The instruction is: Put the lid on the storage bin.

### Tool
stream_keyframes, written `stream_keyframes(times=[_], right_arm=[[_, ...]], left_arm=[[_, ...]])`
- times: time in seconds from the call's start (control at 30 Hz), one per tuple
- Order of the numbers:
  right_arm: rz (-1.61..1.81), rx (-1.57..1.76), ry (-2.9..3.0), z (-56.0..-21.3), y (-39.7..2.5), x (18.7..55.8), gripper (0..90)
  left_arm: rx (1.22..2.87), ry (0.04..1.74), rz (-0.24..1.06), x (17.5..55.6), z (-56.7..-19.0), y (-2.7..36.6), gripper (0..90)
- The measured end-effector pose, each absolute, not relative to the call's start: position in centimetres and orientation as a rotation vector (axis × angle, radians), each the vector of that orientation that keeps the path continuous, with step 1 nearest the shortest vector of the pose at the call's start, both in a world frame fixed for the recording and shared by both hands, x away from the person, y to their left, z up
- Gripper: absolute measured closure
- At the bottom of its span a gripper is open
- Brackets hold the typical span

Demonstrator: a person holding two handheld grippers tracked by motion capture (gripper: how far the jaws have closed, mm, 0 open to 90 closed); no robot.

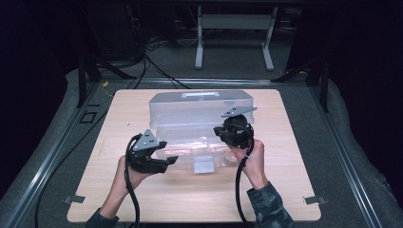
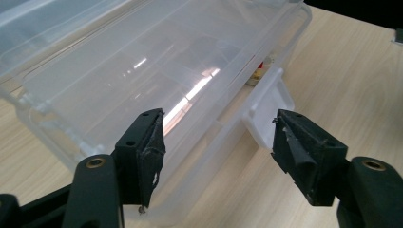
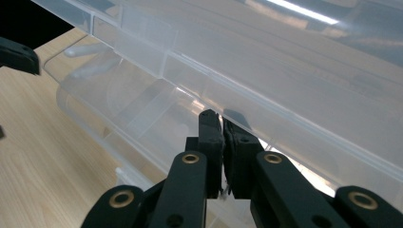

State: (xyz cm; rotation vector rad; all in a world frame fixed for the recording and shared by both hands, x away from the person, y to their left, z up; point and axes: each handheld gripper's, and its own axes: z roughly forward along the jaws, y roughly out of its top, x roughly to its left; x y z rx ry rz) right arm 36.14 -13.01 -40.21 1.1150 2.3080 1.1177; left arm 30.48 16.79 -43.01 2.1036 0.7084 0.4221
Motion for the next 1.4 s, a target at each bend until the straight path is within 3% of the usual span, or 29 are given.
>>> stream_keyframes(times=[0.3,0.6,1.4], right_arm=[[1.104,1.107,2.324,-40.7,-13.2,35.6,85.9],[1.092,1.113,2.322,-40.8,-13.9,34.8,83.6],[1.040,1.164,2.342,-42.6,-15.6,32.4,82.1]], left_arm=[[2.098,0.813,0.442,29.2,-44.2,20.9,24.6],[2.105,0.911,0.415,29.3,-46.1,23.6,21.5],[2.148,1.044,0.400,29.9,-49.6,25.3,13.7]])
